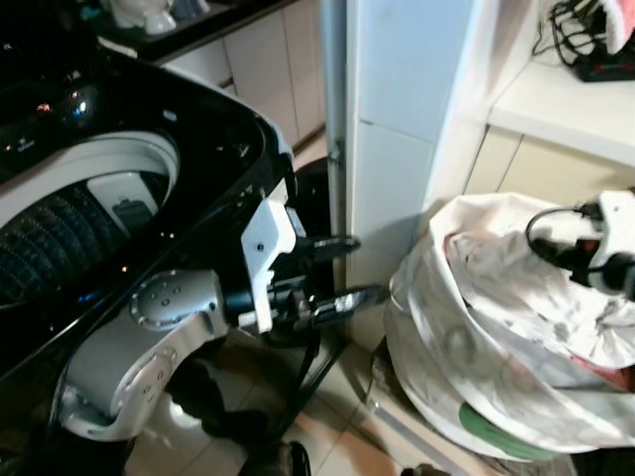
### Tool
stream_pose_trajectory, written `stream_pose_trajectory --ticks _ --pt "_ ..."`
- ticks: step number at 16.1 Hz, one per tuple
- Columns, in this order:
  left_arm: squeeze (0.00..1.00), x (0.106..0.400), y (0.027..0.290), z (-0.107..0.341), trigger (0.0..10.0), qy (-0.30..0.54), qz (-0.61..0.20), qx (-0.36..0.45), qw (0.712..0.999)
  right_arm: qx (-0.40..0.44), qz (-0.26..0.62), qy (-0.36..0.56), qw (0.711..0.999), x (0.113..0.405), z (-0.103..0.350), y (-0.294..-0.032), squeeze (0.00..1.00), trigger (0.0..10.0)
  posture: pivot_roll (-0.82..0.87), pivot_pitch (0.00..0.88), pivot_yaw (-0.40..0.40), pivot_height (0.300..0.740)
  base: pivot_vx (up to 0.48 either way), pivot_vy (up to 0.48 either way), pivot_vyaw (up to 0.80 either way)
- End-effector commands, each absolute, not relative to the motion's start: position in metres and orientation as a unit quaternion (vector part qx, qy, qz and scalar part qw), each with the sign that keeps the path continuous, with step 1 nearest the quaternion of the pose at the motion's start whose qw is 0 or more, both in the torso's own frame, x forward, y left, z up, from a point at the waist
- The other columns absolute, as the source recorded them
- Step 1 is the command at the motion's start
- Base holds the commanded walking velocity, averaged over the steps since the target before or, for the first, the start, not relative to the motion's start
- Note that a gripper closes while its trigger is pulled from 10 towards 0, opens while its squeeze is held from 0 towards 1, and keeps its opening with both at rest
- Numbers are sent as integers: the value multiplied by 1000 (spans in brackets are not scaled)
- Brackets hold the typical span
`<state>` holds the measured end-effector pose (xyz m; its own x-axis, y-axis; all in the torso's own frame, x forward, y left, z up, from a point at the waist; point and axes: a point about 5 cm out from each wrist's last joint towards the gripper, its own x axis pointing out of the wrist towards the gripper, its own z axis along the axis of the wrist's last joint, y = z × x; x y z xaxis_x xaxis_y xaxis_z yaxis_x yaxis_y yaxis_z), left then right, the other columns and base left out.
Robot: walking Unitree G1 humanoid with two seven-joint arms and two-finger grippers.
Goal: Clothes washing
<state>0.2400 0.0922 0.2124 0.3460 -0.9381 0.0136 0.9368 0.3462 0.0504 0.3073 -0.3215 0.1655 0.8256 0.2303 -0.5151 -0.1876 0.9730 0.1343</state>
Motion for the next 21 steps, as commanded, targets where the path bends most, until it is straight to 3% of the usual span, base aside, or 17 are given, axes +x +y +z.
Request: stream_pose_trajectory --ticks 1,4,5,7,9,11,14,15,16,17,18,21 --pt "0 243 93 215 10000 -31 -561 24 827 42 148 238 959 309 188 -314 0 0 -72 31 108 740 0 0 0" --pt "0 255 86 230 10000 -96 -524 11 846 75 266 141 951 293 251 -293 0 0 -88 21 109 740 0 0 0" --pt "1000 257 85 234 10000 -108 -517 -3 849 80 288 129 946 289 259 -287 0 0 -90 19 108 740 0 0 0" --pt "1000 258 77 244 10000 -136 -515 -28 846 101 350 95 926 281 283 -266 0 0 -93 9 102 740 0 0 0" --pt "1000 257 62 255 10000 -176 -517 -76 834 154 435 26 887 276 315 -232 0 0 -94 0 100 740 0 0 0" --pt "1000 257 55 256 10000 -182 -519 -85 831 169 471 10 866 275 321 -215 0 0 -94 0 100 740 0 0 0" --pt "1000 269 48 256 10000 -203 -467 -46 859 183 510 17 840 270 322 -189 0 0 -93 0 96 740 0 0 0" --pt "878 272 47 258 10000 -212 -457 -50 862 186 520 20 834 268 323 -182 0 0 -93 0 94 740 0 0 0" --pt "408 272 46 260 10000 -216 -460 -58 859 188 524 21 830 267 323 -178 0 0 -92 0 93 740 0 0 0" --pt "75 271 45 260 10000 -215 -468 -62 855 190 527 20 828 267 323 -175 0 0 -91 0 93 740 0 0 0" --pt "0 269 42 258 10000 -209 -484 -64 848 194 531 19 824 266 323 -172 0 0 -92 0 94 740 0 0 0" --pt "0 268 36 246 10000 -192 -483 -42 854 204 529 16 823 264 326 -169 0 0 -92 0 96 740 0 0 0"
